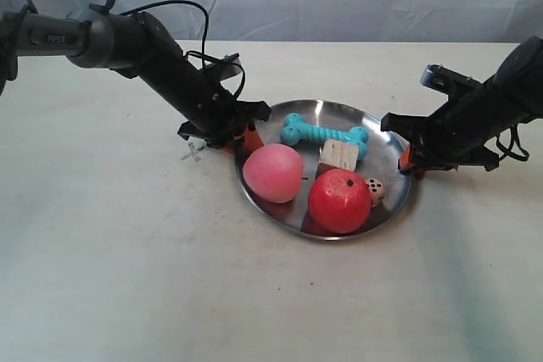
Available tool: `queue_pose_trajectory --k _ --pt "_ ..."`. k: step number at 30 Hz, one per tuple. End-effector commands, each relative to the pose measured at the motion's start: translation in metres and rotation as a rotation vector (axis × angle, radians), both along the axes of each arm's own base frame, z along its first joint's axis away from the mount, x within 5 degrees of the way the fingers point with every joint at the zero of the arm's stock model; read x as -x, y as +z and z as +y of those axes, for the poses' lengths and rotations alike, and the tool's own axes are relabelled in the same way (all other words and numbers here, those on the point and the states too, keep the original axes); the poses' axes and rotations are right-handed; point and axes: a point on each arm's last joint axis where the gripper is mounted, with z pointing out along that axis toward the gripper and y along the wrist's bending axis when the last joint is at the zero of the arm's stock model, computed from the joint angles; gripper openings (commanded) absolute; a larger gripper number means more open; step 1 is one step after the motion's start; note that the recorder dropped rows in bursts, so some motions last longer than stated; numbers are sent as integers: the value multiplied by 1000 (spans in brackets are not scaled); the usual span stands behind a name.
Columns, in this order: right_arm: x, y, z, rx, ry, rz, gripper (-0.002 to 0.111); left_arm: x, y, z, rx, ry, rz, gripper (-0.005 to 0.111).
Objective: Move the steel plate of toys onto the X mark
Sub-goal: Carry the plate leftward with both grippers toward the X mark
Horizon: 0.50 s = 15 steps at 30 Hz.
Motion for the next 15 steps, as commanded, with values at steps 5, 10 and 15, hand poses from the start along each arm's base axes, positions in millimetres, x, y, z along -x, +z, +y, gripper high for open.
queue_pose_trajectory --k 5,10,15 --pt "25 -29 26 -162 137 233 -1 27 -15 0 -104 -198 162 0" --pt "9 -6 33 -254 240 262 -1 33 -14 4 -140 -239 231 0" --pt "-17 28 36 -293 345 241 -1 16 1 3 -194 -214 158 0"
